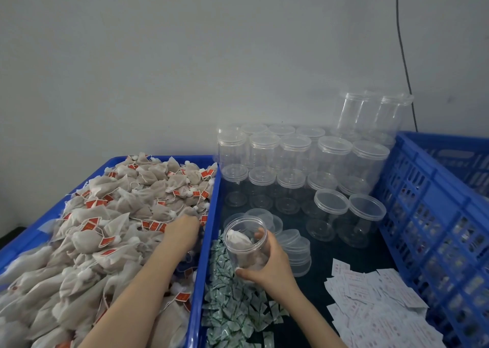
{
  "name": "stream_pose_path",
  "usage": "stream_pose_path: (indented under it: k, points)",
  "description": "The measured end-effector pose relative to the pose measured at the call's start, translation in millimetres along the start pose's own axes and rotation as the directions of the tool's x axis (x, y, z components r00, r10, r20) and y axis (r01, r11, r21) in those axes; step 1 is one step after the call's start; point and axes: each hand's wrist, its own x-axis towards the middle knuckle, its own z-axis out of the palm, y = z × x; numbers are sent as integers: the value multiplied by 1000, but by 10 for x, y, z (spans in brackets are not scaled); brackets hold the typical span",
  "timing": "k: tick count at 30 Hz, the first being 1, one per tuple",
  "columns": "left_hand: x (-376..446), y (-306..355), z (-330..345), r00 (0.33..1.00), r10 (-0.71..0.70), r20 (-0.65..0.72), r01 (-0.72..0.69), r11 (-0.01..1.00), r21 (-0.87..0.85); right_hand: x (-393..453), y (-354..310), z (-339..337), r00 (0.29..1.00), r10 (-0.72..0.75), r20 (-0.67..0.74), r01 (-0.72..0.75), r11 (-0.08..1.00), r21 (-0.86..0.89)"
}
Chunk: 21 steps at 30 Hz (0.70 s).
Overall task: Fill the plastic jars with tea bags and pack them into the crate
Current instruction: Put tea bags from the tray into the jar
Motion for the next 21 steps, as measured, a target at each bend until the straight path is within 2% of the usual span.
stream_pose_path:
  k: [4, 7, 11, 13, 15, 21]
  points:
    - [-12, -30, -153, 996, 4, -91, -3, 1000, 10, 7, 5, 36, 1000, 8, -13, -8, 1000, -9]
    - [-52, -68, -239, 970, -9, -243, -3, 999, -49, 20, 20, 51, 1000, 9, -14, -9, 1000, -17]
    - [-176, -48, -354, 856, -58, -514, -107, 952, -287, 22, 15, 61, 1000, 10, -7, -10, 1000, -28]
    - [-234, -19, -409, 781, -66, -620, -236, 889, -392, 21, 9, 66, 1000, 10, -2, -10, 1000, -22]
    - [-303, 30, -464, 734, -68, -675, -349, 815, -462, 17, -2, 71, 1000, 11, 4, -10, 1000, -14]
    - [-456, 158, -587, 685, -118, -719, -551, 562, -617, -4, -13, 83, 1000, -11, 16, 11, 1000, -6]
